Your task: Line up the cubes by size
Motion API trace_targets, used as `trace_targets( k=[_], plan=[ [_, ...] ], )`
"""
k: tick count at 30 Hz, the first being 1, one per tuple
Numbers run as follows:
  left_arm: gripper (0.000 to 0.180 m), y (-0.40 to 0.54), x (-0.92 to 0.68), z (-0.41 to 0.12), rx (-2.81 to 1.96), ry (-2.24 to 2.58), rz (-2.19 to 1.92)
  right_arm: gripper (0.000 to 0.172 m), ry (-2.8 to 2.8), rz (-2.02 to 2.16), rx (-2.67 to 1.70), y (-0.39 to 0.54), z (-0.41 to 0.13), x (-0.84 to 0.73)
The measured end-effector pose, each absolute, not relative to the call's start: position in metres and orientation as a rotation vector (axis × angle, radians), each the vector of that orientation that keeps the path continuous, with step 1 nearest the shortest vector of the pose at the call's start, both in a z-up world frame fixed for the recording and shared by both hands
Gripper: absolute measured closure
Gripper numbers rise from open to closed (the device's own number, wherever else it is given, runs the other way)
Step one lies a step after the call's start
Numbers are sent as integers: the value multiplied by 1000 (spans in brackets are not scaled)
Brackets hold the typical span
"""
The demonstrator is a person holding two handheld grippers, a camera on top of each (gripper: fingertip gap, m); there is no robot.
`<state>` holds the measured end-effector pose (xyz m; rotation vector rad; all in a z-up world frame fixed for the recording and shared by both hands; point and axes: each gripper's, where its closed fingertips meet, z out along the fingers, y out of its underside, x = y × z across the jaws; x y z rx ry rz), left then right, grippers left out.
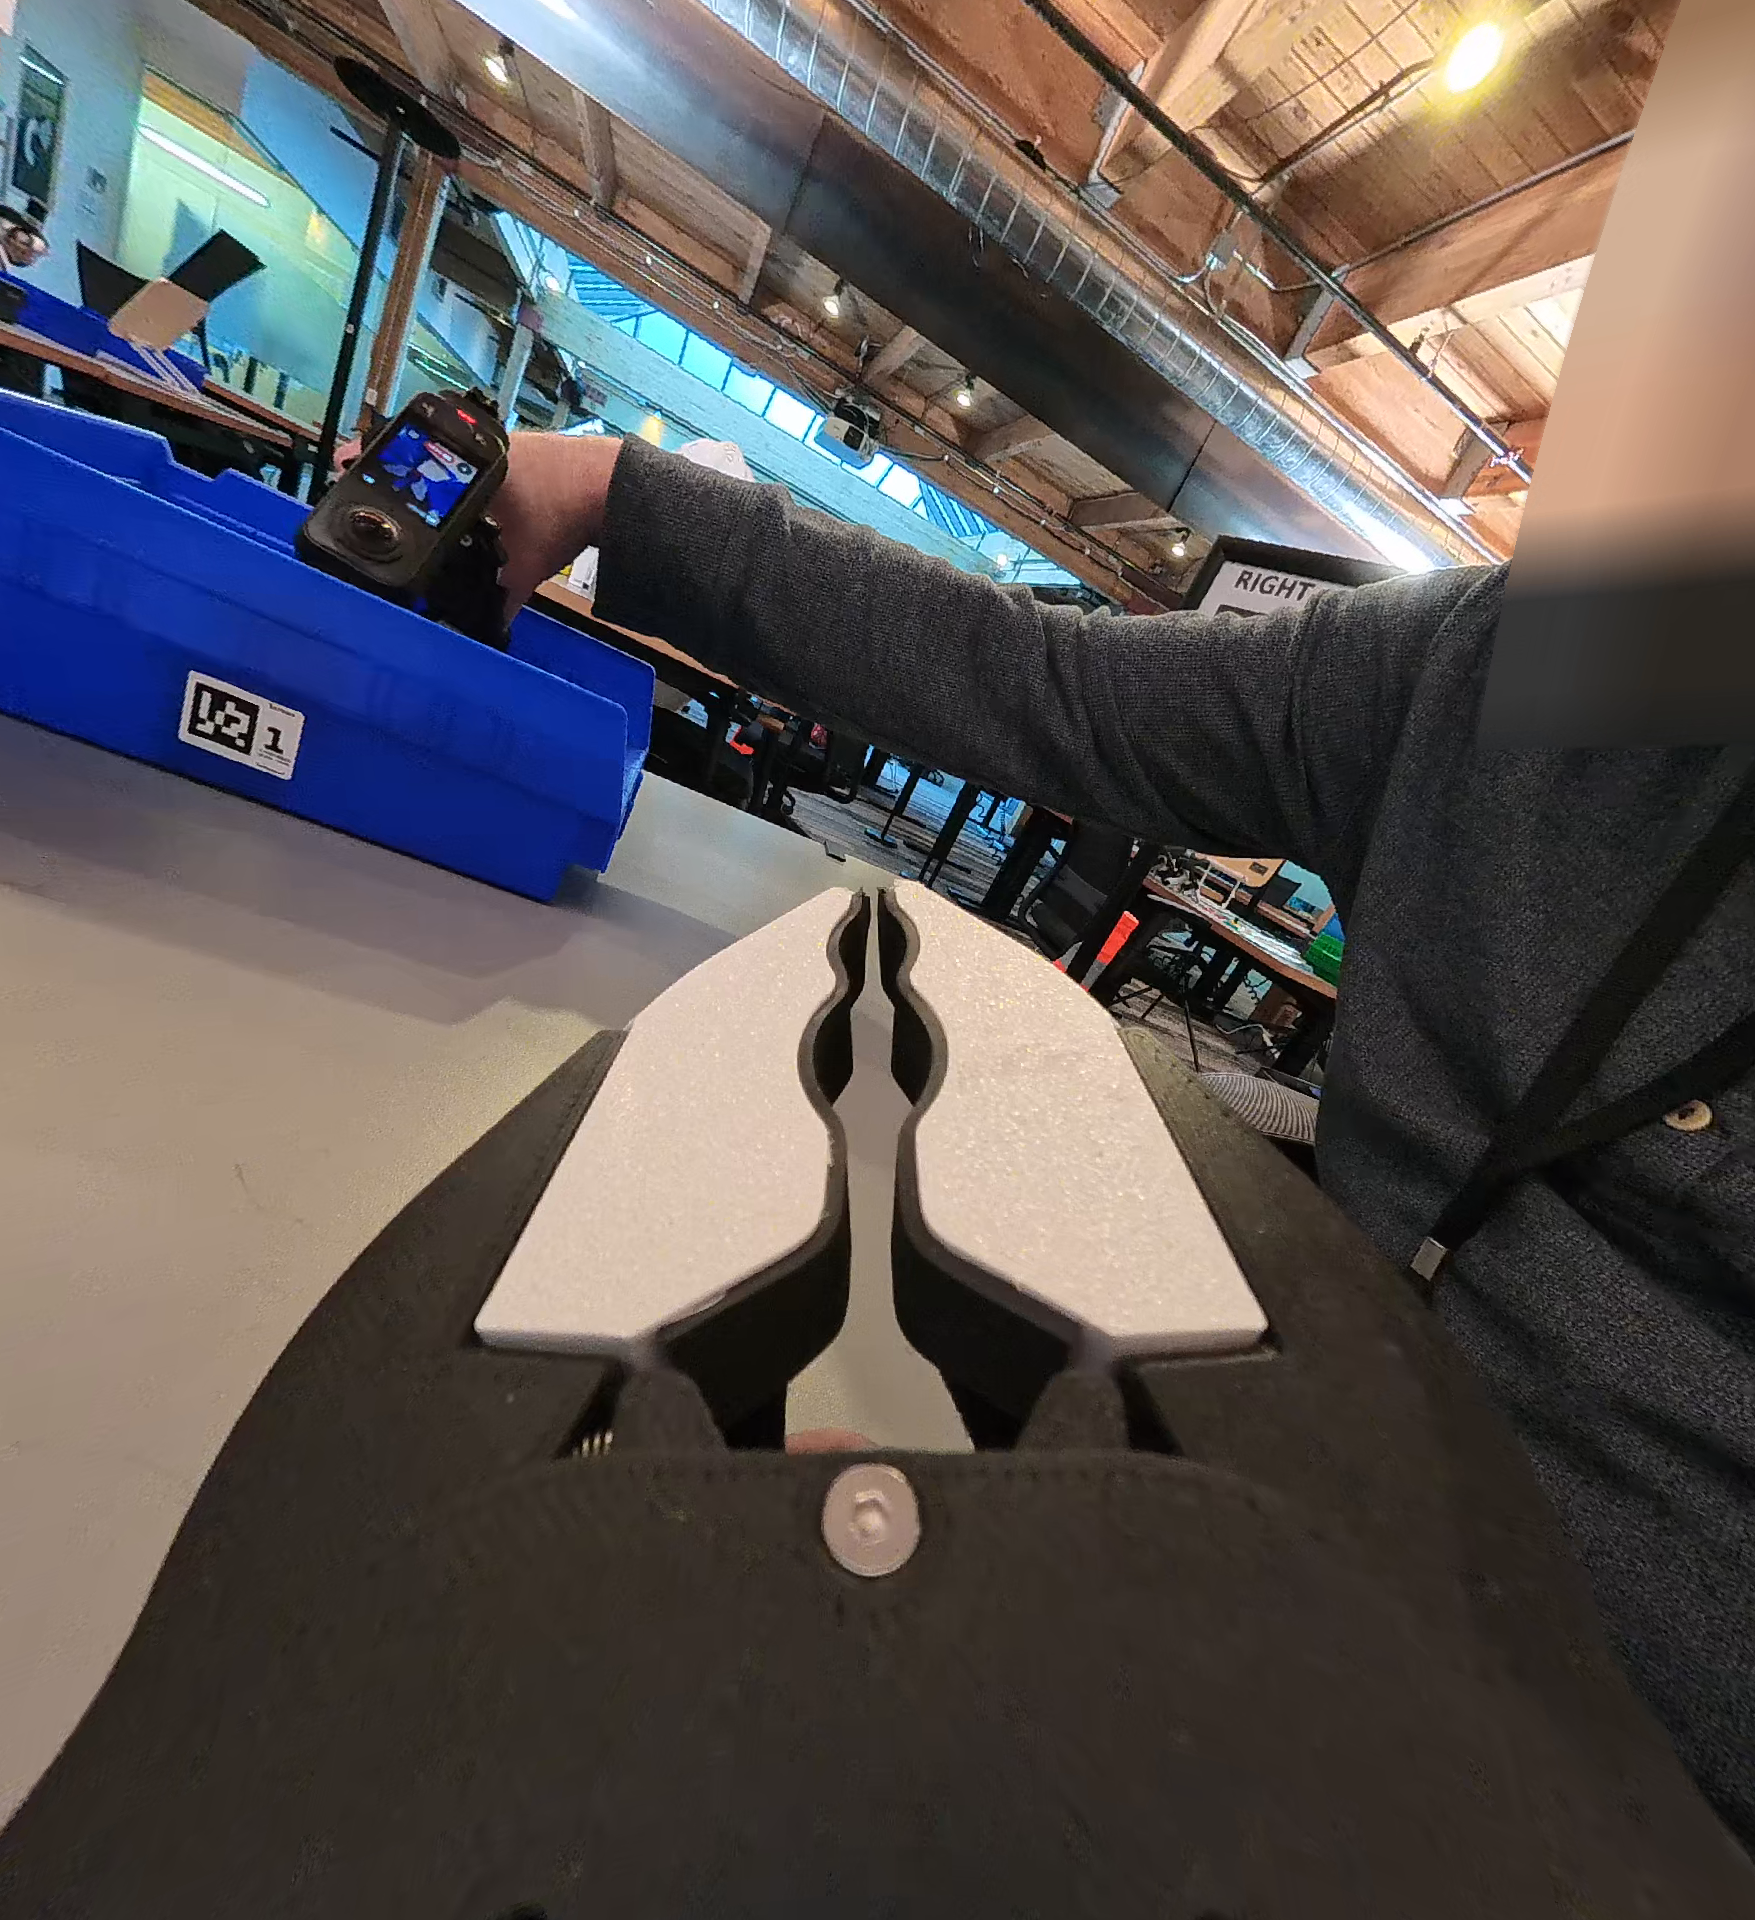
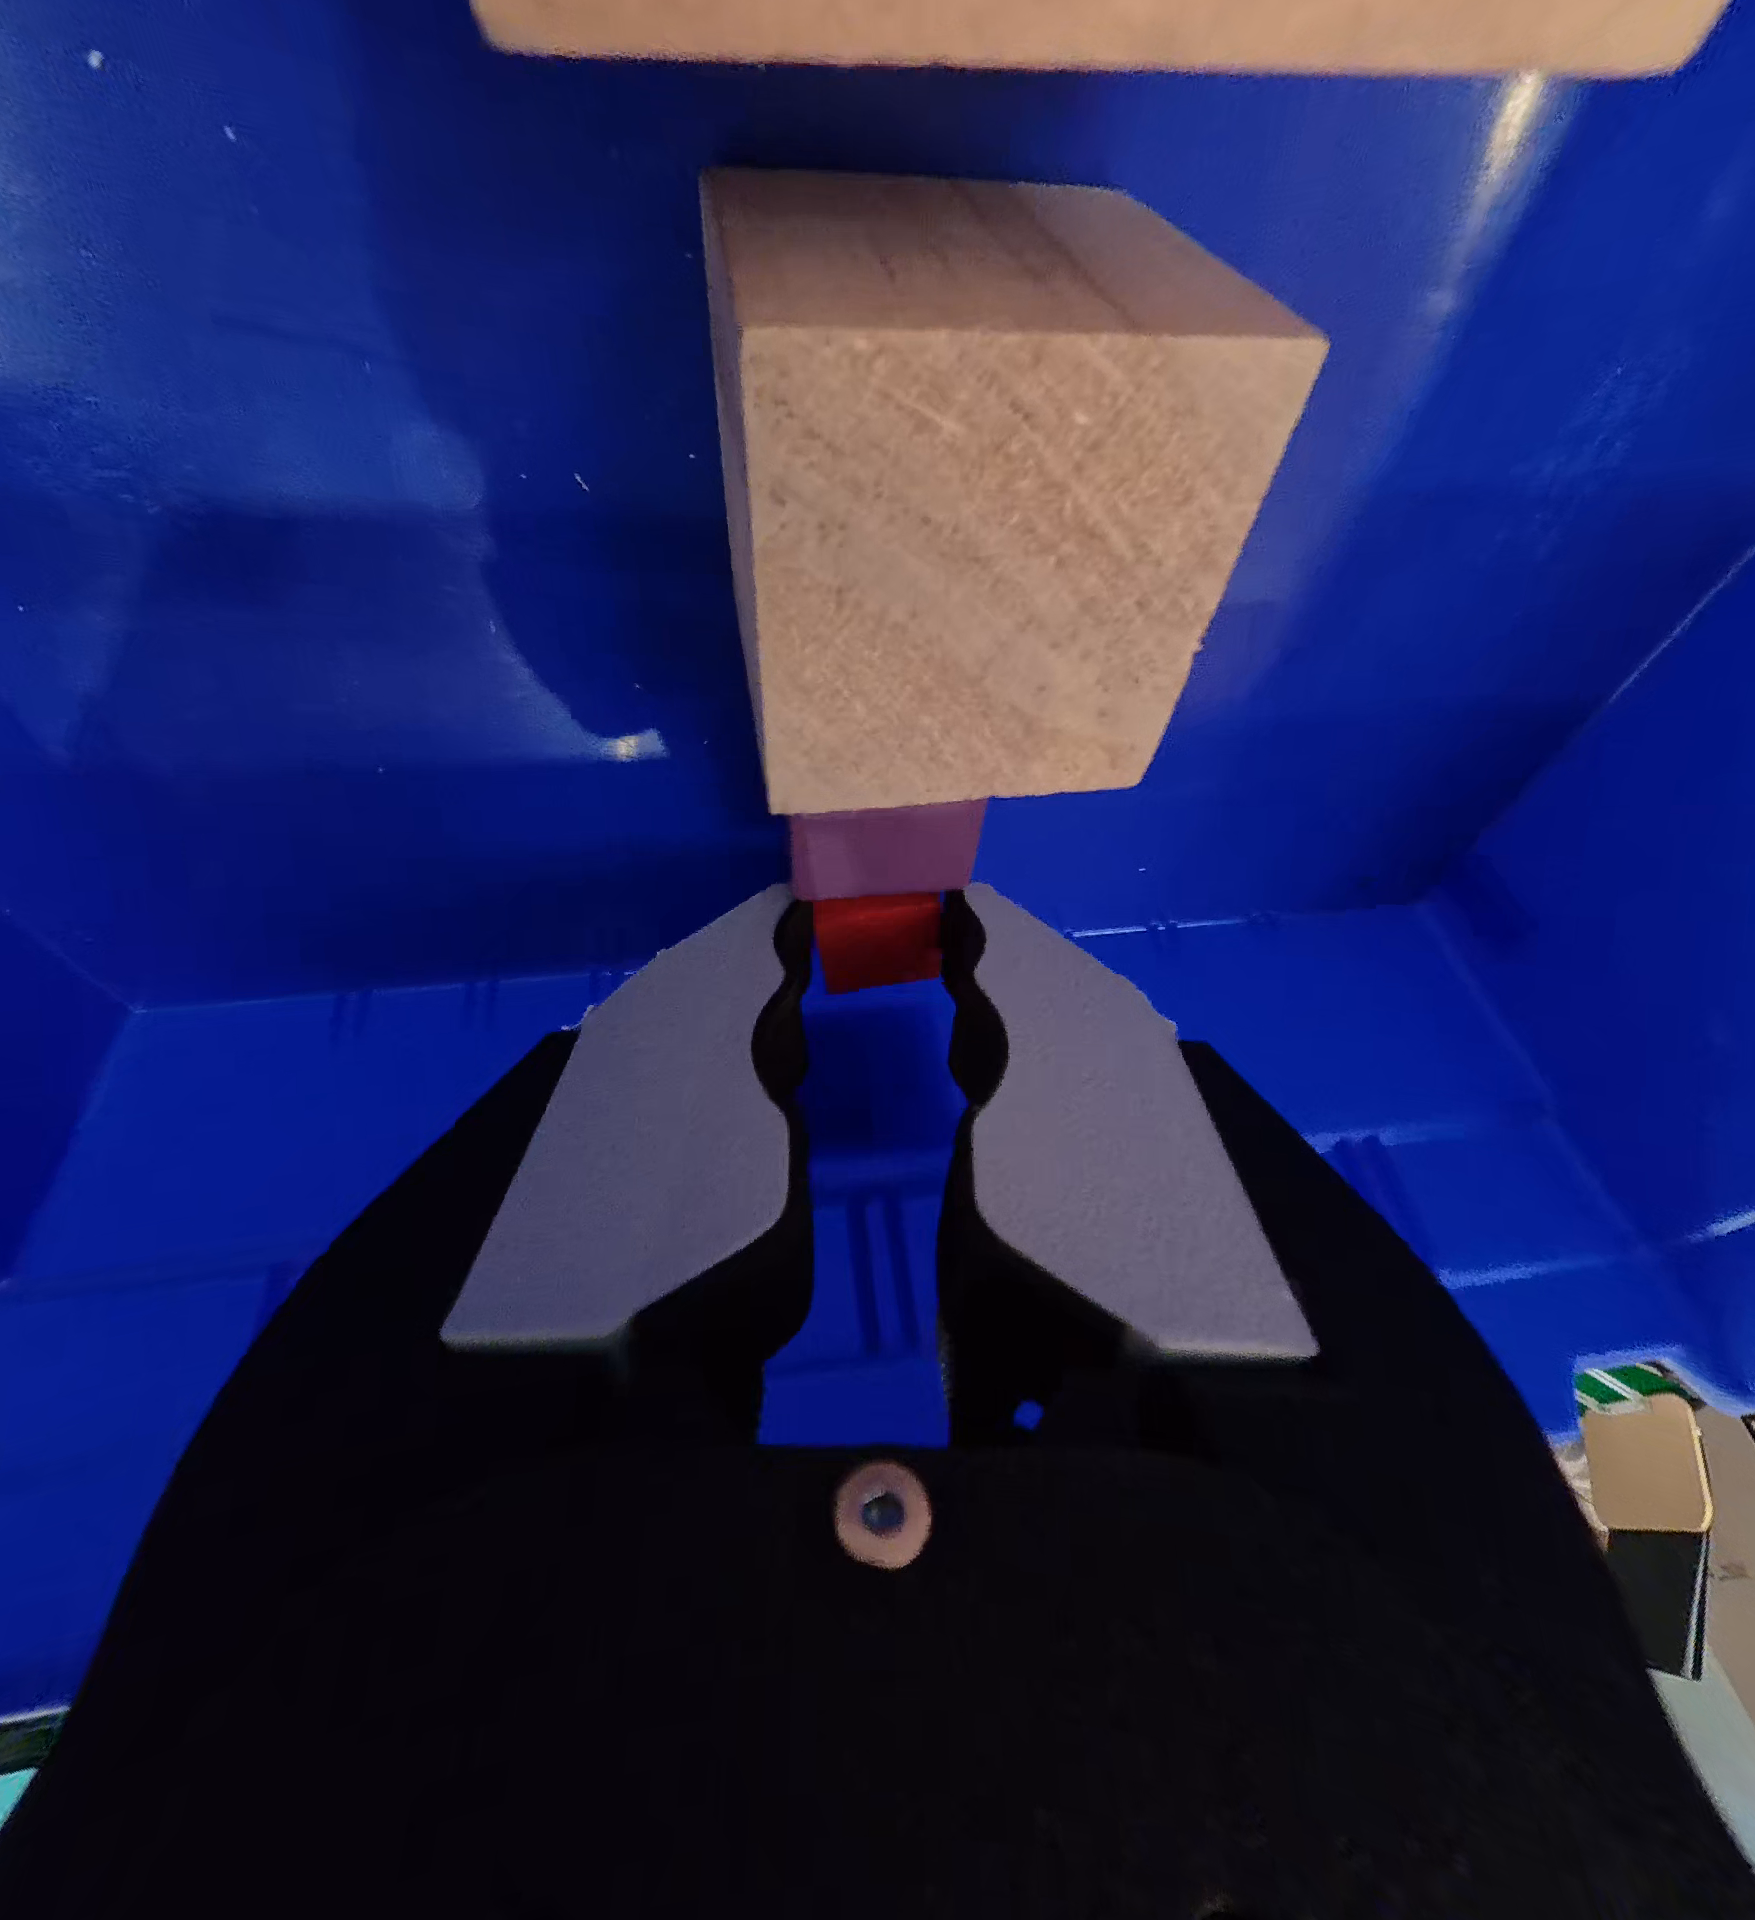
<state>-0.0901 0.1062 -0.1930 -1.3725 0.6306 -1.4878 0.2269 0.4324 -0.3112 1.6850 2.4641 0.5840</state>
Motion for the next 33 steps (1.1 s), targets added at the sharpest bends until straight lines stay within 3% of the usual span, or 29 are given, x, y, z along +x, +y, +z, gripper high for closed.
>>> trace_targets(
  k=[12, 19, 25, 33],
  plan=[
    [178, 106, -90, -193, -1365, 634, -1494, 139, 2464, 603, 1733, 433, -291, 227],
    [174, 106, -90, -193, -1363, 631, -1487, 136, 2577, 756, 2018, 417, -212, 210],
    [170, 107, -89, -193, -1371, 632, -1465, 142, 2831, 744, 2332, 340, -150, 165],
    [162, 110, -86, -197, -1401, 636, -1399, 154, 3219, -47, 2581, 205, -155, 41]
  ],
)
